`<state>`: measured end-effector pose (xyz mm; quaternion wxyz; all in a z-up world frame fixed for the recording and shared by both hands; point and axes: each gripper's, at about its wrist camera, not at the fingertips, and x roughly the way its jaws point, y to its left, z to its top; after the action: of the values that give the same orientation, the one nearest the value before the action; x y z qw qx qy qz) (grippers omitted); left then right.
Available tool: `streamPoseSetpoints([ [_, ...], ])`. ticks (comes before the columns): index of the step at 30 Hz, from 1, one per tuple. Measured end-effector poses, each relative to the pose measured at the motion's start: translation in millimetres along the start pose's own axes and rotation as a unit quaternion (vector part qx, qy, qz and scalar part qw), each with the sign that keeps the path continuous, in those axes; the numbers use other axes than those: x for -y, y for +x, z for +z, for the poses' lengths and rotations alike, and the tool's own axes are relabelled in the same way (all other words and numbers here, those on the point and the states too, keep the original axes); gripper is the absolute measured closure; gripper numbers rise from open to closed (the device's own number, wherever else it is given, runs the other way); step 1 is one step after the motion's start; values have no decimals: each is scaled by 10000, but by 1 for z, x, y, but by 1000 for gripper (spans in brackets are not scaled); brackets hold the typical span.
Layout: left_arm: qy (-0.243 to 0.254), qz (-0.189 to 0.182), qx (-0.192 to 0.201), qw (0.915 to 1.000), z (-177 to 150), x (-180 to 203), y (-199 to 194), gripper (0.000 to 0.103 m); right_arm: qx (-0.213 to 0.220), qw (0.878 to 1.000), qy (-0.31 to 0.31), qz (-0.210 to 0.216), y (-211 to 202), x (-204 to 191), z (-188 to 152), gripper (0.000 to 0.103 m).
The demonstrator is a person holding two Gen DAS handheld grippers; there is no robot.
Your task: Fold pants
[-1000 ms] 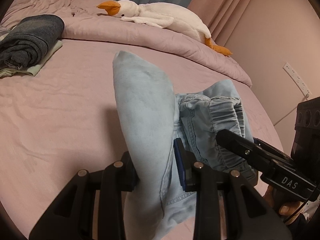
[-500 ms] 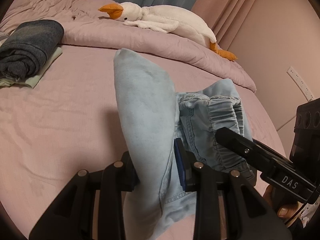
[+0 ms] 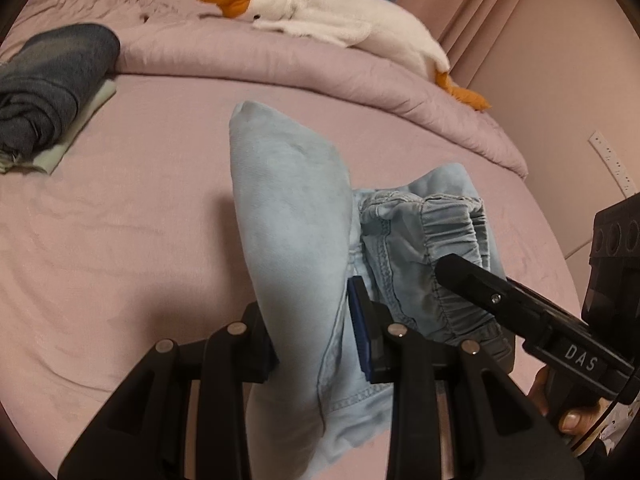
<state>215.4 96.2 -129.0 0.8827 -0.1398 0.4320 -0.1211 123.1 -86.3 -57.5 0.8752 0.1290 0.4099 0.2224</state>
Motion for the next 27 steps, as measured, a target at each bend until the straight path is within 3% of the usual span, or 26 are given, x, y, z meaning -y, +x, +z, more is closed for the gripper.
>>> streamPoseSetpoints([
  [5, -12, 114, -40, 9999, 0, -6, 7, 71, -123, 9997, 183, -98, 9, 16, 2, 60],
  [9, 82, 443, -152, 9989, -4, -13, 15, 68, -226, 9989, 197, -366, 13, 28, 3, 59],
  [12, 62, 649, -298, 9974, -9, -24, 23, 60, -358, 9960, 276, -766, 18, 43, 1, 54],
  [14, 39, 791, -404, 9960, -13, -32, 28, 43, -427, 9942, 343, -928, 19, 52, 0, 50],
  [17, -85, 791, -408, 9960, -17, -42, 30, 33, -439, 9920, 242, -1155, 17, 59, -3, 39],
  [27, 46, 986, -307, 9946, -24, -40, 17, 31, -331, 9909, -112, -1303, 7, 48, -4, 38],
])
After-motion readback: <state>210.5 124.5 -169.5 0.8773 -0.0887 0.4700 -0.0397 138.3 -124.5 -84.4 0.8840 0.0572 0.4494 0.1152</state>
